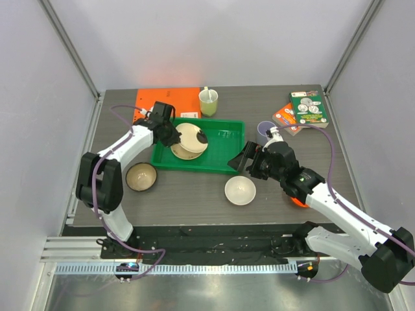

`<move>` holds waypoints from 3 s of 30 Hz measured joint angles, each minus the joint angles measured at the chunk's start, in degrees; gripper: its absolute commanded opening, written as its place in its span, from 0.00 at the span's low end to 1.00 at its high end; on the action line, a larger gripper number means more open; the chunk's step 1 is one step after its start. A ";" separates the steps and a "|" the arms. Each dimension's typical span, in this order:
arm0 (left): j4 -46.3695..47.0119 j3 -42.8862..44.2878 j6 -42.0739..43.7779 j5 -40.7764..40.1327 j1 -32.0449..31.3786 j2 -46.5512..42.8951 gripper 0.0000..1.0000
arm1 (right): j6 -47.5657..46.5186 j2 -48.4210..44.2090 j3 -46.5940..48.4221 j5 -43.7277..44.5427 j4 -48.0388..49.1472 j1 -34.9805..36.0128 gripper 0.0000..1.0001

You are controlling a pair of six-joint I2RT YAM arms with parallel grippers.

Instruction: Place the mixed dishes into the plastic bin

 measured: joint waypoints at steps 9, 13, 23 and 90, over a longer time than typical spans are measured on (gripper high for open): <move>0.35 -2.54 0.00 0.35 -0.17 0.59 0.00 | 0.00 0.02 0.00 -0.04 -0.02 -0.13 0.98; 0.35 -2.97 0.00 0.31 -0.17 0.59 0.03 | 0.02 0.02 0.00 -0.20 0.00 -0.13 0.98; -1.11 -1.64 0.44 -1.88 -0.17 2.08 0.19 | 0.00 0.02 -0.02 -0.24 -0.02 -0.17 0.98; -13.86 -23.71 -1.05 -5.25 -0.20 -42.25 0.63 | -10.27 62.47 45.55 -0.17 -7.67 0.33 0.99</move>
